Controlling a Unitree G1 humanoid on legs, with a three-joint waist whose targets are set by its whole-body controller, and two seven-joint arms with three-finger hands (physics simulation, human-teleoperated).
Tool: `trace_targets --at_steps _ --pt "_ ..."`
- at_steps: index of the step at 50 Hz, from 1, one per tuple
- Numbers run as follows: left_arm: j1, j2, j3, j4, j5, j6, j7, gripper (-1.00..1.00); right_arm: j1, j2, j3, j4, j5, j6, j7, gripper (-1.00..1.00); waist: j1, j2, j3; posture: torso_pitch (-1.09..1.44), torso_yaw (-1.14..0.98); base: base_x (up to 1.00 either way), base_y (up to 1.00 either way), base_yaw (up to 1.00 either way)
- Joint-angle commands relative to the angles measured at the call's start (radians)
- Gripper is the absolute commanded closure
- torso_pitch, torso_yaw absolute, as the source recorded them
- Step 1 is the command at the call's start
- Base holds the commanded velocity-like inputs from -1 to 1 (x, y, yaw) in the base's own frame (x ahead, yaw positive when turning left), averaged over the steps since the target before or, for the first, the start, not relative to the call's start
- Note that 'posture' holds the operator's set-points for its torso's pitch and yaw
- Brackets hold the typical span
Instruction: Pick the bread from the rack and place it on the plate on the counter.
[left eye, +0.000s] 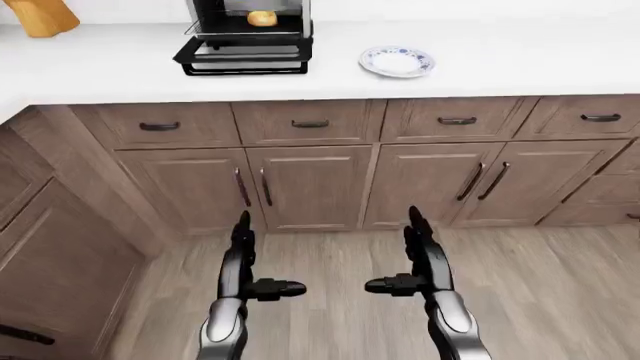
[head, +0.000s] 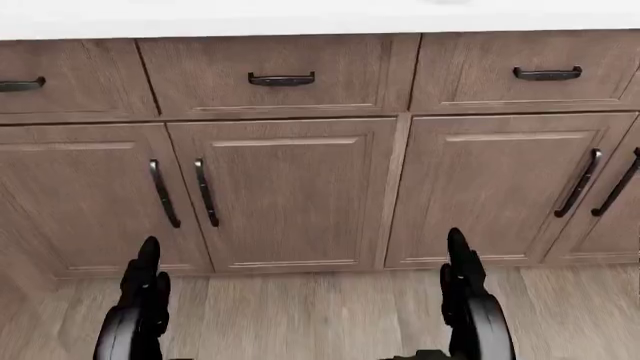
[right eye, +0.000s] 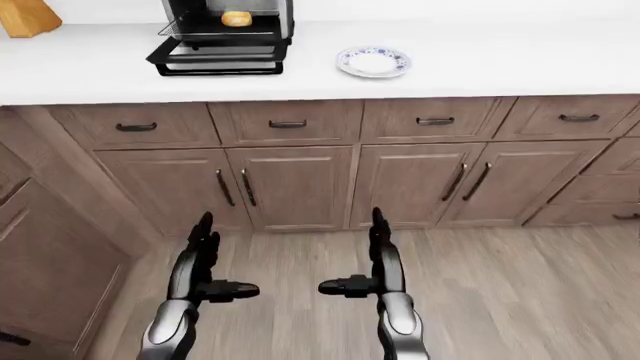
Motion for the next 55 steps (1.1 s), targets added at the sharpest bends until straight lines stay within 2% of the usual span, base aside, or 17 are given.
trace_targets --at_steps 1,3,5,7,13,23,24,26,31,35,36,38,43,50,51,53,55 --pt "-0.062 0.023 -0.014 -0.183 0.024 0.104 -0.011 -1.00 -0.042 -0.010 0.003 -0.255 0.011 0.097 0.001 -1.00 -0.002 -0.008 -0.001 0.00 0.00 0.00 0.00 0.00" --pt "-0.094 0.023 -0.011 -0.235 0.034 0.181 -0.024 -1.00 -0.058 -0.016 0.002 -0.359 0.002 0.188 0.004 -1.00 0.006 -0.001 -0.068 0.00 0.00 0.00 0.00 0.00" --pt "-0.133 0.028 0.008 -0.290 0.027 0.245 -0.030 -1.00 -0.085 -0.021 -0.008 -0.428 0.007 0.247 0.011 -1.00 0.008 -0.006 -0.023 0.00 0.00 0.00 0.00 0.00" --pt "-0.162 0.040 0.017 -0.320 0.037 0.297 -0.042 -1.00 -0.119 -0.029 -0.023 -0.448 0.007 0.280 0.014 -1.00 0.008 -0.008 -0.069 0.00 0.00 0.00 0.00 0.00" --pt "-0.332 0.097 0.068 -0.430 0.031 0.500 -0.072 -1.00 -0.271 -0.064 -0.067 -0.531 0.032 0.420 -0.006 -1.00 0.008 -0.006 -0.090 0.00 0.00 0.00 0.00 0.00" --pt "-0.699 0.214 0.107 -0.327 0.026 0.635 -0.099 -1.00 -0.533 -0.130 -0.094 -0.562 0.076 0.559 -0.046 -1.00 0.010 -0.001 -0.086 0.00 0.00 0.00 0.00 0.00" --pt "-0.740 0.221 0.105 -0.283 0.023 0.623 -0.096 -1.00 -0.552 -0.138 -0.097 -0.555 0.077 0.565 -0.052 -1.00 0.008 0.005 -0.108 0.00 0.00 0.12 0.07 0.00" --pt "-0.788 0.238 0.099 -0.255 0.025 0.624 -0.101 -1.00 -0.597 -0.152 -0.108 -0.559 0.094 0.589 -0.058 -1.00 0.008 0.002 -0.080 0.00 0.00 0.17 0.11 0.00" --pt "-0.871 0.293 0.125 -0.271 0.005 0.682 -0.115 -1.00 -0.683 -0.195 -0.122 -0.548 0.126 0.623 -0.073 -1.00 -0.004 0.021 -0.050 0.00 0.00 0.31 0.21 0.00" --pt "-0.974 0.324 0.119 -0.183 0.007 0.663 -0.118 -1.00 -0.731 -0.219 -0.131 -0.534 0.143 0.638 -0.082 -1.00 -0.018 0.096 -0.056 0.00 0.00 0.39 0.28 0.00" --pt "-0.994 0.325 0.117 -0.159 0.007 0.654 -0.118 -1.00 -0.742 -0.226 -0.133 -0.532 0.147 0.642 -0.084 -1.00 -0.014 0.072 -0.049 0.00 0.00 0.38 0.29 0.00" --pt "-1.030 0.334 0.114 -0.130 0.008 0.644 -0.119 -1.00 -0.769 -0.242 -0.141 -0.536 0.160 0.664 -0.085 -1.00 -0.017 0.076 -0.043 0.00 0.00 0.40 0.29 0.00" --pt "-1.094 0.350 0.114 -0.085 0.014 0.632 -0.130 -1.00 -0.825 -0.272 -0.141 -0.514 0.172 0.675 -0.089 -1.00 -0.009 0.042 -0.044 0.00 0.00 0.42 0.31 0.00" --pt "-1.135 0.374 0.123 -0.085 0.016 0.643 -0.136 -1.00 -0.865 -0.287 -0.156 -0.521 0.202 0.696 -0.114 -1.00 0.018 -0.037 -0.051 0.00 0.00 0.51 0.38 0.00" --pt "-1.131 0.377 0.123 -0.099 0.017 0.650 -0.137 -1.00 -0.864 -0.287 -0.158 -0.524 0.207 0.696 -0.121 -1.00 0.013 -0.030 -0.051 0.00 0.00 0.51 0.38 0.00" --pt "-1.152 0.385 0.130 -0.104 0.011 0.657 -0.131 -1.00 -0.869 -0.293 -0.163 -0.528 0.217 0.701 -0.130 -1.00 0.016 -0.047 -0.017 0.00 0.00 0.50 0.38 0.00" --pt "-1.146 0.379 0.121 -0.102 0.013 0.649 -0.126 -1.00 -0.867 -0.297 -0.163 -0.539 0.226 0.705 -0.138 -1.00 0.008 -0.047 -0.049 0.00 0.00 0.51 0.38 0.00"
